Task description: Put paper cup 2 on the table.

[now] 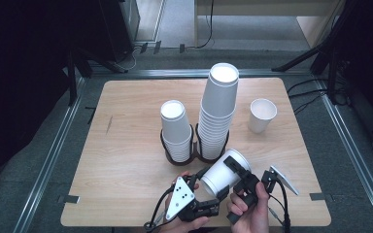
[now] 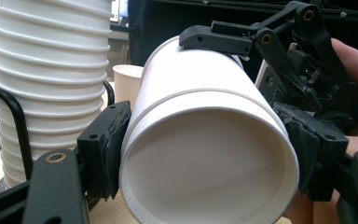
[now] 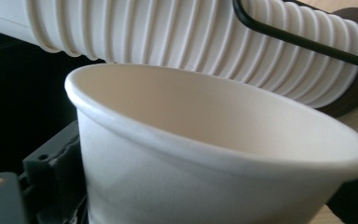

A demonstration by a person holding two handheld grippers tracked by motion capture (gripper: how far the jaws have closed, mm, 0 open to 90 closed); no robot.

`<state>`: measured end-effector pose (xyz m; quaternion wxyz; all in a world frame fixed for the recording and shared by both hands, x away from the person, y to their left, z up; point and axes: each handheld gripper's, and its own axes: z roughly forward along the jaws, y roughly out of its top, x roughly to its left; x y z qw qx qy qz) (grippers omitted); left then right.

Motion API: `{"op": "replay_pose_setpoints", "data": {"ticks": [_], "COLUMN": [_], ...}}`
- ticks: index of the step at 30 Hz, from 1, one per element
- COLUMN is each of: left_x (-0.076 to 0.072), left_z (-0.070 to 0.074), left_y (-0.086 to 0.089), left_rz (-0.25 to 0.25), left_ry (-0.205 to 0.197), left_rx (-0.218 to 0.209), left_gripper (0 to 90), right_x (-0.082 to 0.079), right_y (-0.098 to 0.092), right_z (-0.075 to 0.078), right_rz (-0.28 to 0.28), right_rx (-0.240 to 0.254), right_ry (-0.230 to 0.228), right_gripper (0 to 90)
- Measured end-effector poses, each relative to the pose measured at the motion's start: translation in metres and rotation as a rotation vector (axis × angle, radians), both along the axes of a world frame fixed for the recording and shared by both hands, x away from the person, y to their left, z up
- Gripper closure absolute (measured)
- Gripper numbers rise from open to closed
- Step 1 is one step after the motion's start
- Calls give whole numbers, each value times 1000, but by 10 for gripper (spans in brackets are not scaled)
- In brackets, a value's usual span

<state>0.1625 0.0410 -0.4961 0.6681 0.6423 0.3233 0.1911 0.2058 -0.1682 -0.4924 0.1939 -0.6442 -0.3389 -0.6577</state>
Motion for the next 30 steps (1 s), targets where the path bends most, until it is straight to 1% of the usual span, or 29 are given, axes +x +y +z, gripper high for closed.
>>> {"op": "replay_pose_setpoints", "data": {"ticks": [1, 3, 5, 7, 8, 9, 10, 13, 15, 17, 20, 21, 23, 26, 28, 29, 30], "left_x": [0, 1, 2, 3, 4, 4, 5, 6, 7, 8, 10, 11, 12, 13, 14, 14, 14], "left_z": [0, 0, 1, 3, 3, 4, 4, 5, 5, 5, 5, 6, 6, 6, 6, 6, 6], "left_y": [0, 2, 4, 5, 6, 6, 6, 8, 11, 13, 17, 18, 21, 23, 25, 26, 26], "left_rz": [-1, -10, -14, -25, -31, -40, -46, -61, -65, -58, -53, -50, -47, -38, -33, -32, -30], "left_ry": [1, -4, 1, 21, 32, 46, 59, 91, 96, 96, 105, 105, 104, 103, 108, 108, 106], "left_rx": [-2, 4, 6, 2, 0, 4, 6, 28, 40, 49, 41, 40, 42, 47, 47, 47, 49], "left_gripper": [234, 228, 220, 211, 190, 141, 112, 62, 18, 18, 18, 18, 18, 18, 18, 18, 18], "right_x": [0, -1, -1, -2, -2, -3, -3, -2, 0, 1, 3, 4, 4, 4, 3, 3, 4], "right_y": [1, 1, 1, 2, 3, 2, 2, -4, -9, -14, -19, -20, -22, -25, -25, -26, -27], "right_z": [0, 2, 2, 3, 4, 5, 7, 12, 14, 15, 17, 18, 20, 23, 25, 25, 25], "right_rz": [-7, -3, 0, 1, -7, -10, -19, -62, -91, -113, -129, -139, -141, -162, -188, -200, -197], "right_rx": [-6, -8, -28, -41, -40, -42, -53, -131, -151, -174, -204, -214, -238, -301, -401, -431, -436], "right_ry": [-13, -17, -42, -62, -74, -86, -106, -144, -160, -177, -209, -225, -258, -312, -358, -364, -367], "right_gripper": [77, 92, 103, 111, 112, 113, 113, 115, 115, 115, 115, 115, 115, 115, 115, 115, 115]}}
